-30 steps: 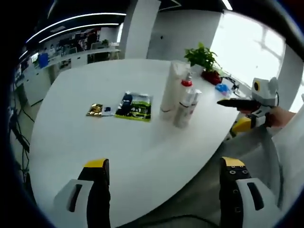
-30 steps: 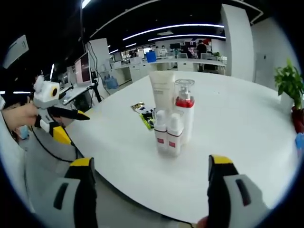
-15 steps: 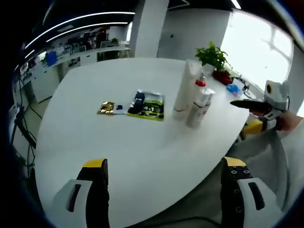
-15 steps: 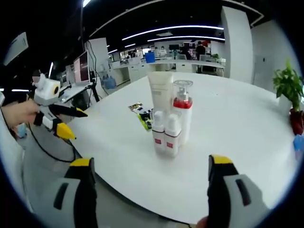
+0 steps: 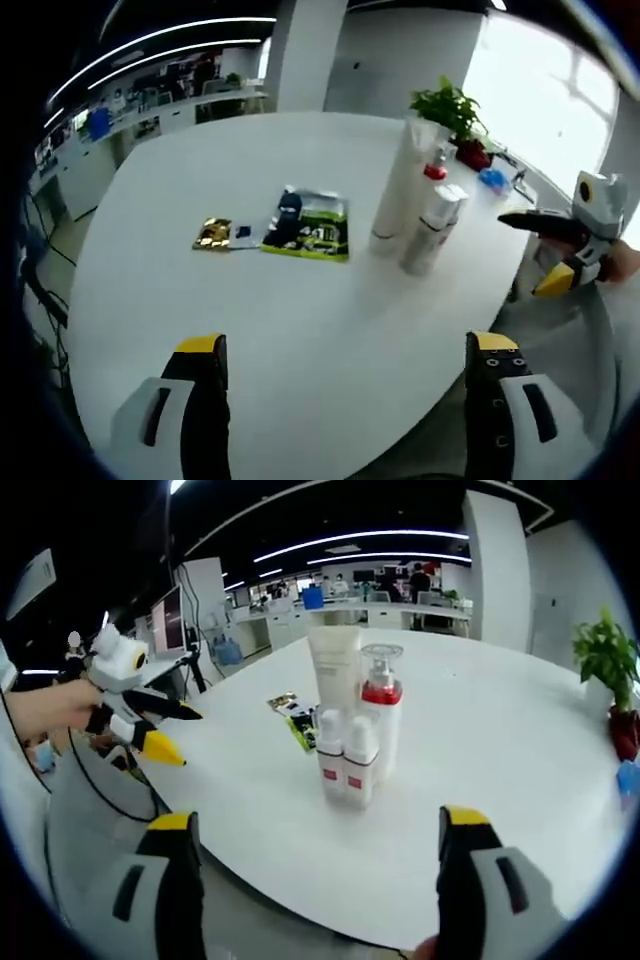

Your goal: Arrange the skincare products in the storage area until every visible bottle or jar stands upright without overlapping.

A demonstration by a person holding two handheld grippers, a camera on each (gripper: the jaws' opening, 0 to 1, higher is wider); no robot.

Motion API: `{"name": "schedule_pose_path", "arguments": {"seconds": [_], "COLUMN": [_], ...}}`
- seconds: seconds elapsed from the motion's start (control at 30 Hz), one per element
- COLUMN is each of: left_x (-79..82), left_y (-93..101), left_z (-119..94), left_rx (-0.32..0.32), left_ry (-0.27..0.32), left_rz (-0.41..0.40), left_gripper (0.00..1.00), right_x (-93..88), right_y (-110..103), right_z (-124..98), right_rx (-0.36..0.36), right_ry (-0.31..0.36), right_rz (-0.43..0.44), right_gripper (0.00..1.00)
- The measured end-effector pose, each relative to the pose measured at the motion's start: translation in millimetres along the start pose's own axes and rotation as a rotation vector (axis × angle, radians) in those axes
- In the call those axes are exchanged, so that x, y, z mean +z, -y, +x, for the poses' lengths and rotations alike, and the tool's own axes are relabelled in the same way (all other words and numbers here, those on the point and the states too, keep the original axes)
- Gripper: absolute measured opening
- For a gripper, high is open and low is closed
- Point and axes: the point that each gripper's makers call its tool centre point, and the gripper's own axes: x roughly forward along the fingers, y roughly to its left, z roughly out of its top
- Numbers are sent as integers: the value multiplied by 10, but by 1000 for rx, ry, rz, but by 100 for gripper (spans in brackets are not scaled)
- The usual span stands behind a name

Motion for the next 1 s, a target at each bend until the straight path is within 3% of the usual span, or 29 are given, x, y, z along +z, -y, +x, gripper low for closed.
{"name": "schedule_pose_path", "arguments": {"seconds": [0.5, 0.73, 1.0], "left_x": [379, 508, 685], "left_y": [-128, -171, -368], "left_z": [633, 949, 1282], "left_rx": [-10, -25, -13], "left_ry": [-81, -116, -146], "left_rz": [158, 211, 233], "left_gripper": [97, 97, 96], "right_x": [-42, -57, -71], "right_y": [45, 73, 94], "right_z": [14, 15, 18], "right_rx": [-15, -27, -37], "right_ry": [-20, -28, -36], "right_rz": [26, 46, 56], "right_gripper": [100, 100, 100]}}
